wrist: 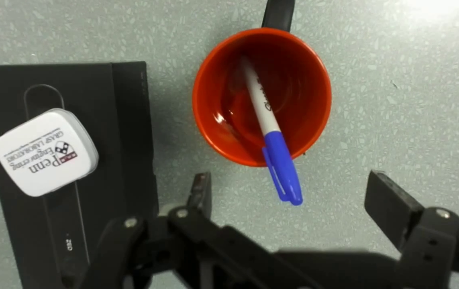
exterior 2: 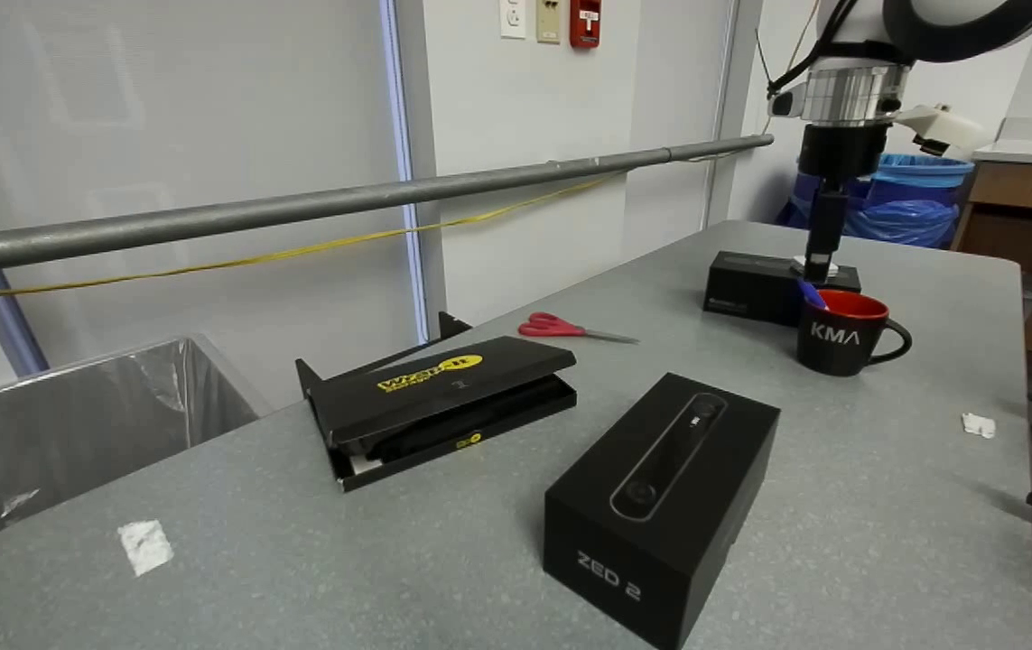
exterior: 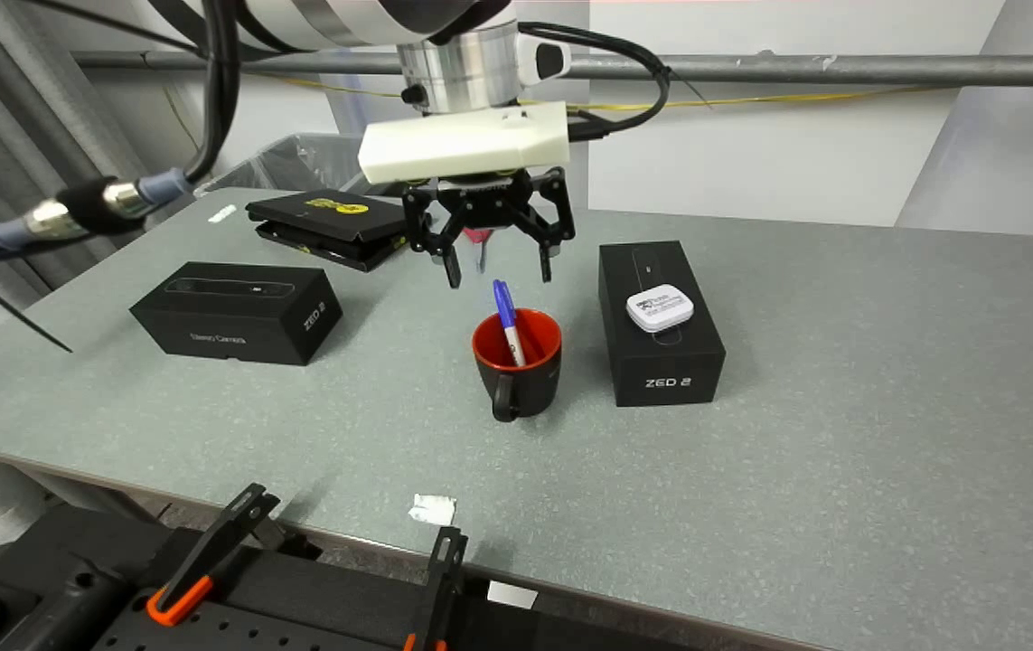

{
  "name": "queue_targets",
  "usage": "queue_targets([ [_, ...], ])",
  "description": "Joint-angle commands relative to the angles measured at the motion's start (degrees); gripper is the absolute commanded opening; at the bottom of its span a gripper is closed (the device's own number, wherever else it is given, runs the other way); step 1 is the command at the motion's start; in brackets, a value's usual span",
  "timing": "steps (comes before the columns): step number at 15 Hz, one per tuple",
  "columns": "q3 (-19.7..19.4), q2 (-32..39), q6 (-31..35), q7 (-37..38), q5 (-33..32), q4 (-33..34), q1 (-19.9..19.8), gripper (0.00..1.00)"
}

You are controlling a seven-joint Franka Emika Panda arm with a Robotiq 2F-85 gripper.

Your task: Take the marker from the black cup and put it on the table

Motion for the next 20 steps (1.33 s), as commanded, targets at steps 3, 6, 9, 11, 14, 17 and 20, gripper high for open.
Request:
queue_targets([
  [3,0.79,2.15,0.55,1.49,-2.47,0.7,-0.29,1.0],
  [6,0.99,3.3,1.15,1.42,-2.92,0.78,-0.23,1.0],
  [9,1.26,3.95,2.06,0.64,-2.76,0.9,-0.4,0.74],
  [11,1.3,3.83,2.68,0.53,-2.88,0.8,-0.44,0.58],
  [14,1.38,3.48,3.22,0.2,-2.89,0.64,-0.5,0.35],
  [17,1.34,3.52,3.34,0.17,-2.96,0.64,-0.53,0.11],
  [20,1.21,3.36,3.15,0.26,-2.98,0.84,-0.65,0.01],
])
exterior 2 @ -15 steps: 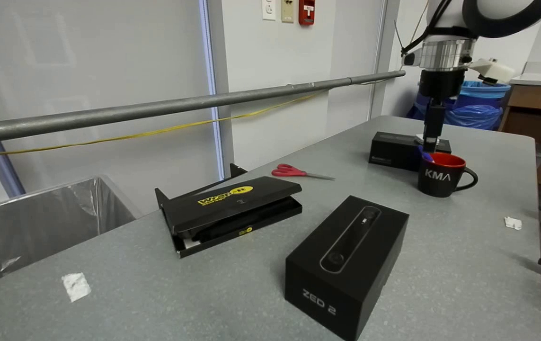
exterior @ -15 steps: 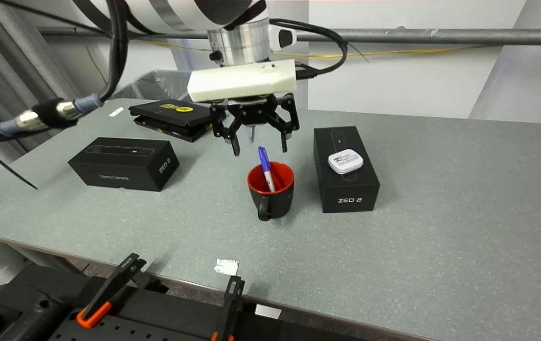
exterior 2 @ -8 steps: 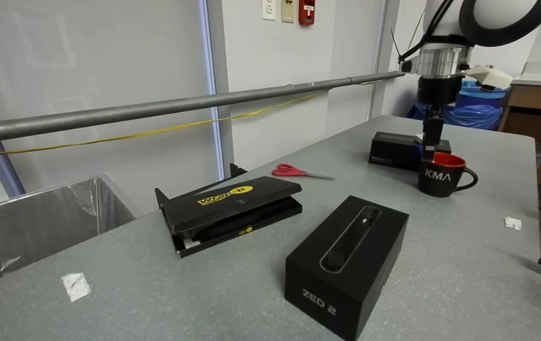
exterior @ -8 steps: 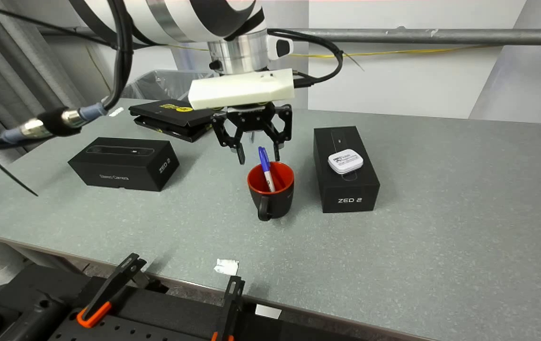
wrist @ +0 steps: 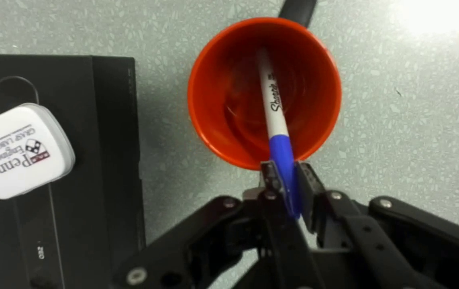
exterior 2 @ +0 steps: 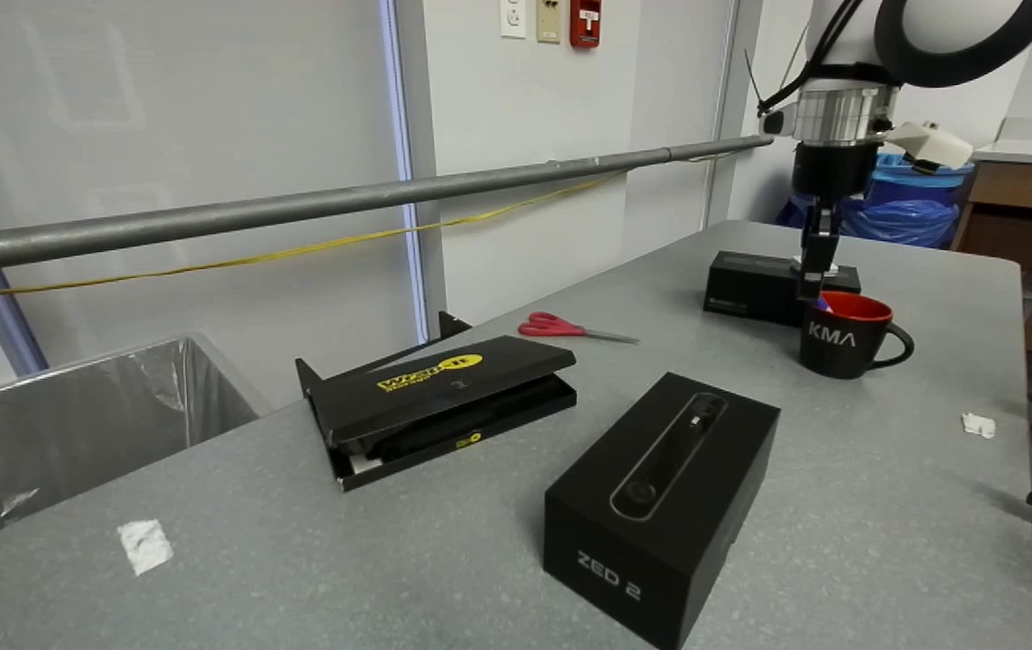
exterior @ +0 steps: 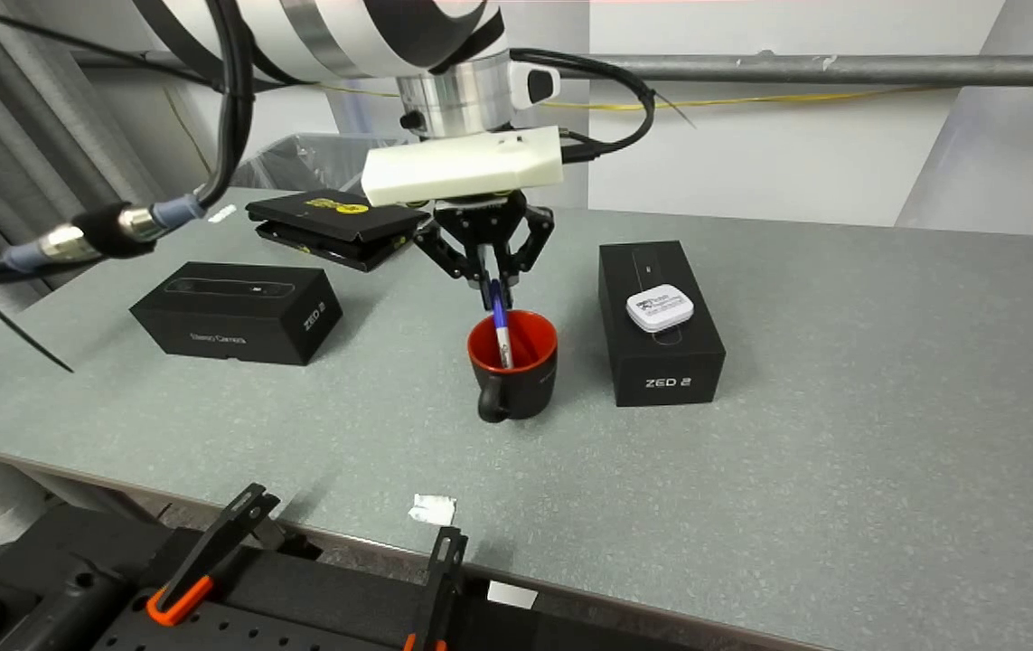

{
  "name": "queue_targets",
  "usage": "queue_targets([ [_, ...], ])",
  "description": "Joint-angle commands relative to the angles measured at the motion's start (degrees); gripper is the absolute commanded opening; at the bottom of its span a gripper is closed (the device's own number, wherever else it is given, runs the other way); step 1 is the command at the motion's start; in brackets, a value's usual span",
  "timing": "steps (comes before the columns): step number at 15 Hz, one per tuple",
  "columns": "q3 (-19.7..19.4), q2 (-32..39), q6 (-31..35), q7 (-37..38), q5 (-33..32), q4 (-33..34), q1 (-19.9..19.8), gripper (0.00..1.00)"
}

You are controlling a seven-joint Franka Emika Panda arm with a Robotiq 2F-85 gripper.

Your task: Take the marker from the black cup and put it on the table

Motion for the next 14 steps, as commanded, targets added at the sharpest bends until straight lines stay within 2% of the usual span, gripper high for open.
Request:
queue_targets([
  [1,0.04,0.01,1.47,0.53,-2.18,0.12,-0.66,0.04],
  [6,0.05,-7.87,-0.11,-0.08,-1.59,-3.13,-0.77,0.04],
  [9,1.04,-18.03,-3.6,-4.02,4.1,-6.2,-0.21,0.04],
  [12,0.6,-26.59,-6.19,-7.01,9.81,-7.53,2.77,0.04],
  [14,0.18,-28.94,-8.67,-7.88,13.36,-6.29,5.68,0.04],
])
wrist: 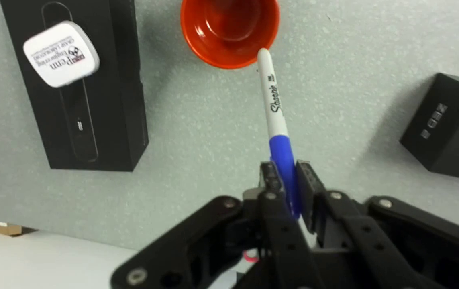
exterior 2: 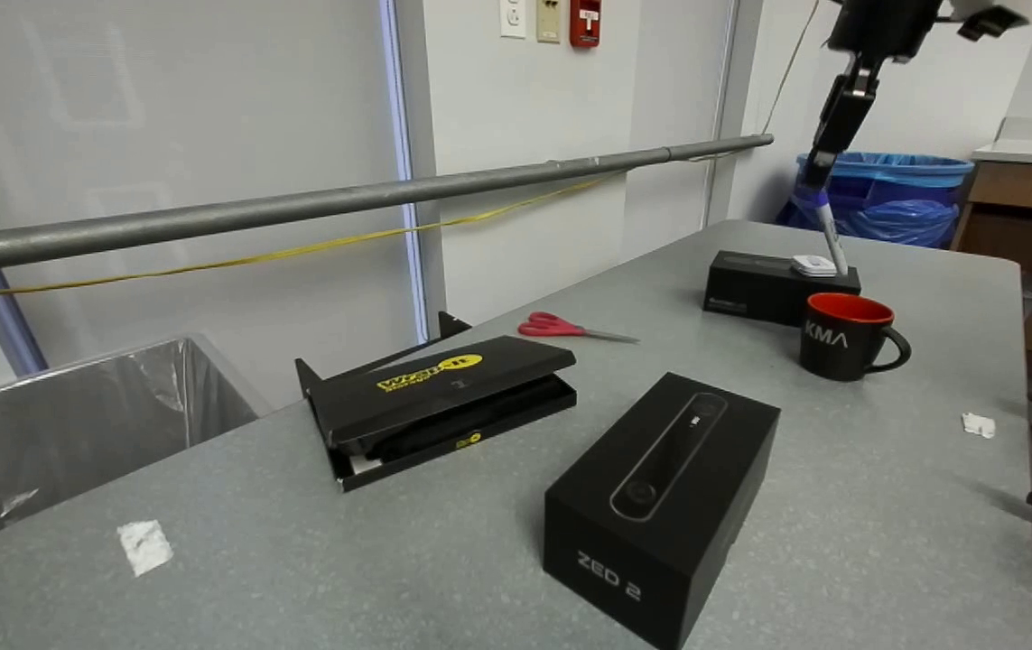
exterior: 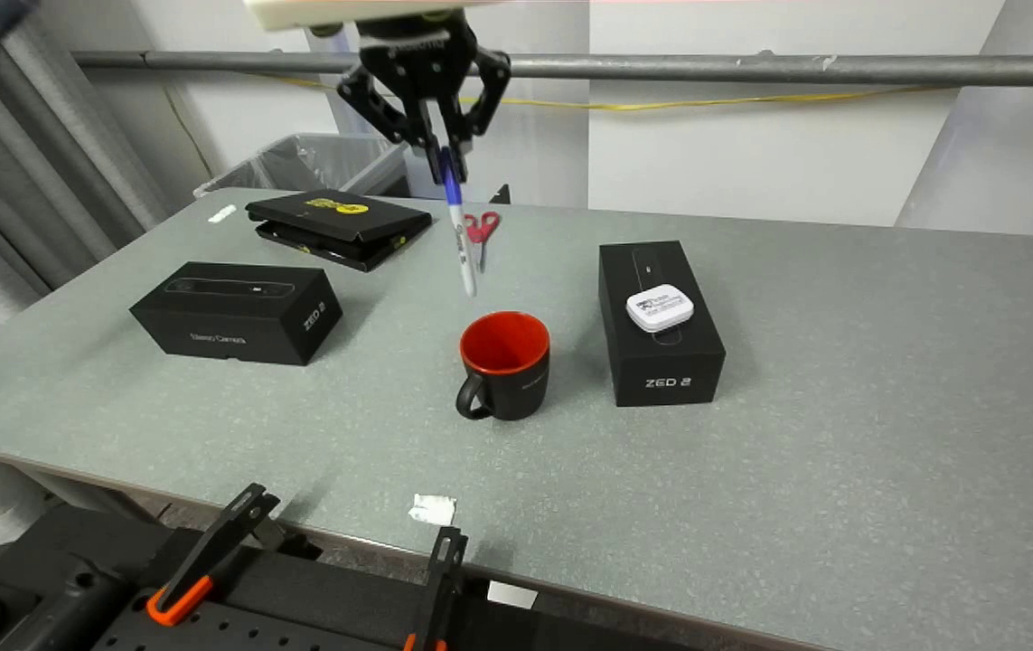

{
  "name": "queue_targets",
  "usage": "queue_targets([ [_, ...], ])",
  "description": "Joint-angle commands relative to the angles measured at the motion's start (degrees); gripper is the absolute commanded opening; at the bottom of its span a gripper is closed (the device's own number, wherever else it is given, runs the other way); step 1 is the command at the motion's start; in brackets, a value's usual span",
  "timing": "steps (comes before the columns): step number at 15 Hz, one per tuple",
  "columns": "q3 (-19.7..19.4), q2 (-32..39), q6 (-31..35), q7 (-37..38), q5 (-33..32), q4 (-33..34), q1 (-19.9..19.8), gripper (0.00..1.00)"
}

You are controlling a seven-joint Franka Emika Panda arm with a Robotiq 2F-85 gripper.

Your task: Take the marker from the black cup and put it on the table

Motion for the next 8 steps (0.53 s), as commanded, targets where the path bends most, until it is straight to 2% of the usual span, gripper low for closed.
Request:
queue_targets([
  [1,-0.87,-5.87,-4.72,-3.1,7.51,0.18,5.6,0.04],
  [5,-1.46,6.32,-5.55,-4.03,16.83,5.77,10.91,0.04],
  [8,0.0,15.67,-7.44,-4.41,21.51,9.49,9.97,0.04],
])
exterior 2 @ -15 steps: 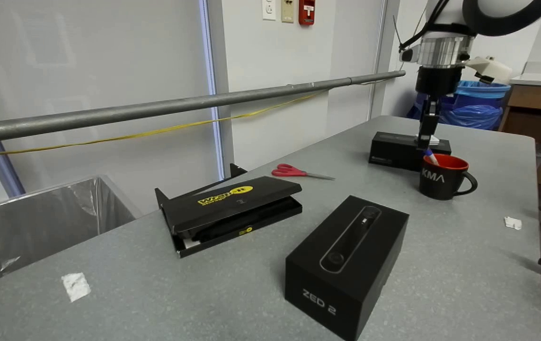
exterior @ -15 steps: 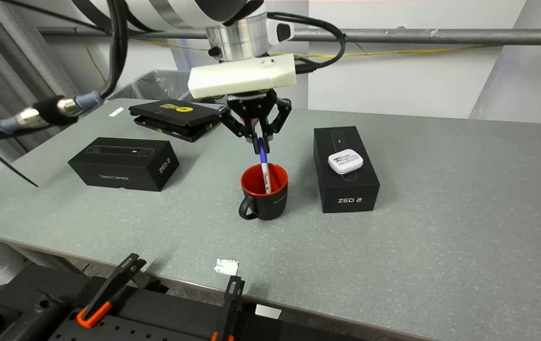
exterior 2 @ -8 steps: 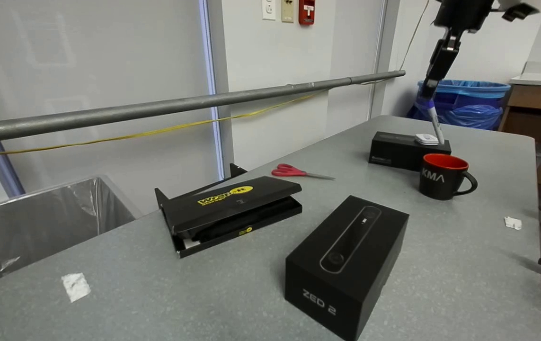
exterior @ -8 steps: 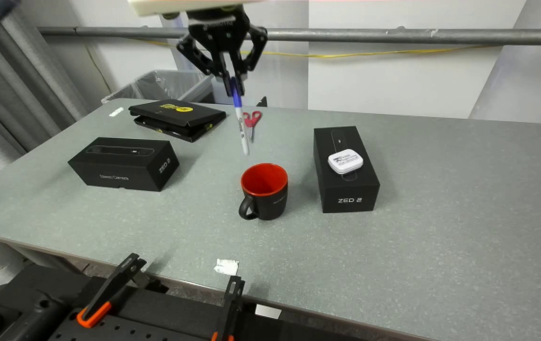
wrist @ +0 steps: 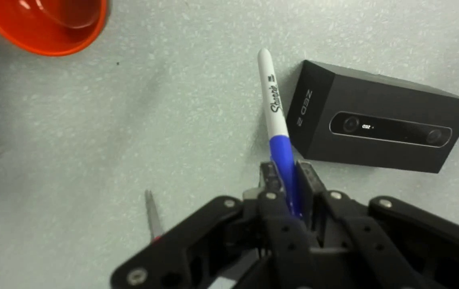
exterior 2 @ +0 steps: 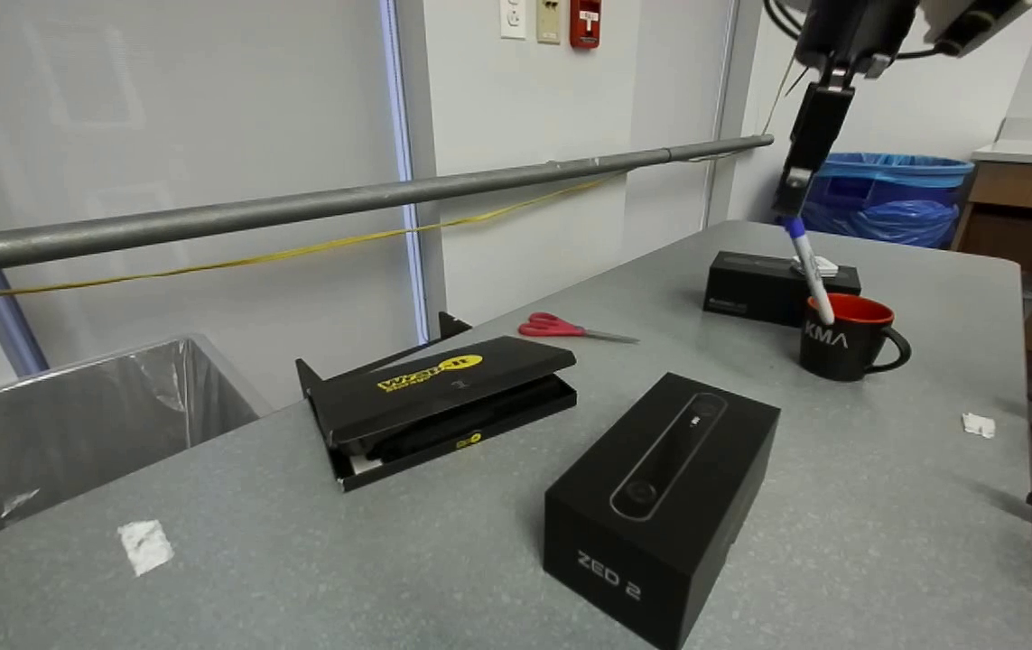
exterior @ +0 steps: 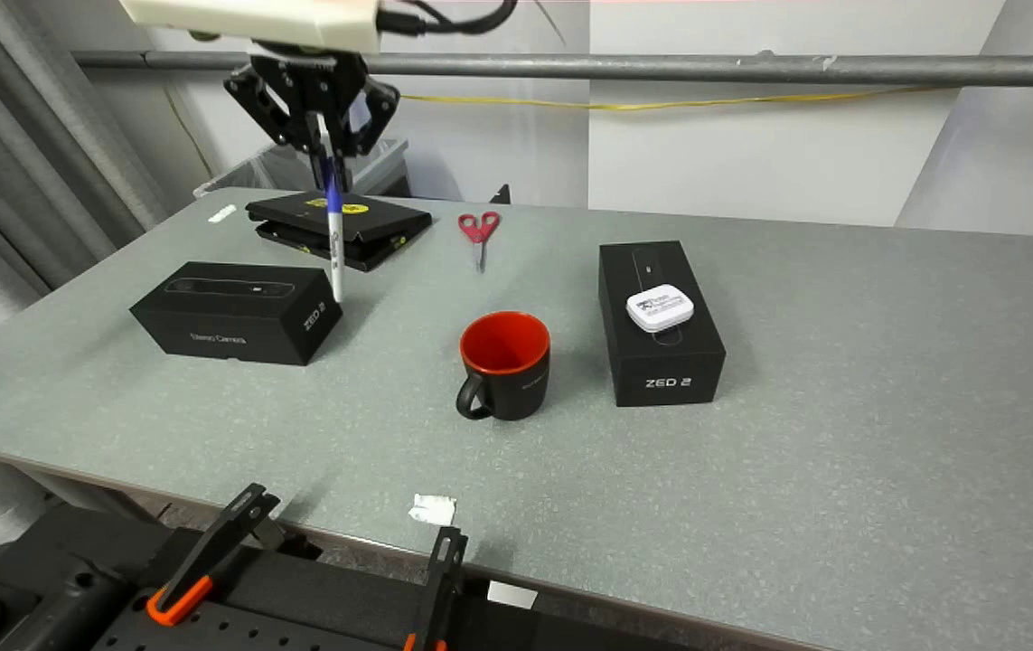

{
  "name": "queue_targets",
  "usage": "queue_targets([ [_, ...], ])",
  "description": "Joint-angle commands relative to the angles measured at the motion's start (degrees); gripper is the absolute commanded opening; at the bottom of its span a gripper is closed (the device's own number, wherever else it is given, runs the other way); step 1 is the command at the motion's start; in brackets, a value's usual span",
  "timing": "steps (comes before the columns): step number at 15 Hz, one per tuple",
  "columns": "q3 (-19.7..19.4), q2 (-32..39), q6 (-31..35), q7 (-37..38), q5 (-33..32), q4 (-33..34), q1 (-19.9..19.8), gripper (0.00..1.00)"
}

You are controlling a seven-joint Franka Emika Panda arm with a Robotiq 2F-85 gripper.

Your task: Take the marker from the black cup and put it on the table

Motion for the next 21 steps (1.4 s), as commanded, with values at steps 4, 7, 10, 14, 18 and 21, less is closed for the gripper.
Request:
queue_targets([
  [4,3.0,24.52,-5.69,0.0,4.09,14.58,-4.77,0.04],
  [7,4.96,31.7,-7.76,2.35,2.34,20.17,-7.8,0.04],
  [10,6.15,36.43,-7.91,4.65,0.83,24.45,-9.55,0.04],
  [14,6.75,39.68,-6.7,8.02,-1.72,27.56,-9.7,0.04],
  [18,7.06,40.87,-6.7,10.36,-4.9,28.87,-9.23,0.55],
  [21,7.4,41.36,-6.71,11.34,-6.45,29.48,-9.24,0.78],
])
